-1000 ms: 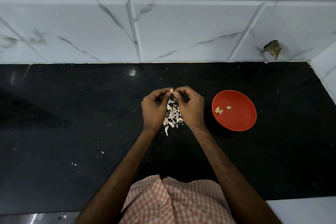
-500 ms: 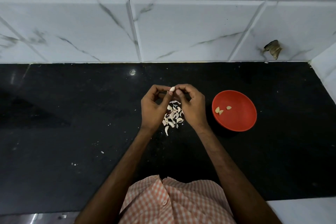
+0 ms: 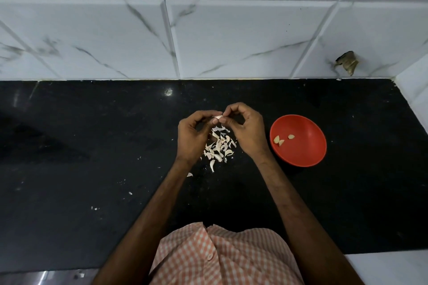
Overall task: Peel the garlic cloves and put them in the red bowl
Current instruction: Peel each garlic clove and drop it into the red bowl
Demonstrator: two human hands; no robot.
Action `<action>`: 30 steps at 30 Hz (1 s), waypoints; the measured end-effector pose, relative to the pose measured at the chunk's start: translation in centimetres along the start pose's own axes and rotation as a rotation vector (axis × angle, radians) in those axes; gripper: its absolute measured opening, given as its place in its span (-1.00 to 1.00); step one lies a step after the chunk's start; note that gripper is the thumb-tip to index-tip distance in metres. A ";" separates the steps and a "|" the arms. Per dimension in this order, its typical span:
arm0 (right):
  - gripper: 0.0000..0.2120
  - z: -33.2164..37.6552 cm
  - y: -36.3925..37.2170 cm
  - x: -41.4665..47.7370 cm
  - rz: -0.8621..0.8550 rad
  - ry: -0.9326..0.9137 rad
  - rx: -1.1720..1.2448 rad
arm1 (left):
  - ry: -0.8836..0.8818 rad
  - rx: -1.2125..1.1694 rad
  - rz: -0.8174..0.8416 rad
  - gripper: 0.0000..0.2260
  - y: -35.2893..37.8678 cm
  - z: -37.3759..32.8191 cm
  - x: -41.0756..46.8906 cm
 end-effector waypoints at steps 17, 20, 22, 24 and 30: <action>-0.87 -0.4 0.8 0.2 -0.052 -0.207 -0.357 | -0.031 -0.002 -0.059 -0.80 1.0 0.5 -0.6; -0.94 -0.5 0.7 0.0 -0.090 -0.249 -0.397 | -0.005 0.045 -0.018 -0.75 1.1 0.9 -0.3; -0.96 -0.4 0.8 -0.2 -0.110 -0.277 -0.416 | 0.013 0.084 -0.008 -0.80 1.2 0.9 -0.3; -0.87 0.0 1.0 -0.4 -0.119 -0.294 -0.413 | -0.032 0.027 -0.037 -0.84 1.4 0.7 -0.4; -0.82 0.2 1.4 -0.7 -0.072 -0.254 -0.263 | -0.162 -0.239 -0.075 -0.83 1.6 0.4 -0.5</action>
Point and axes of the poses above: each hand's wrist, its own x-axis towards the middle knuckle, its own y-axis out of the palm, z = x × y, the point moved 3 cm from there along x, towards the middle knuckle, and after that the axes turned 10 degrees about y, right-handed, at the moved point
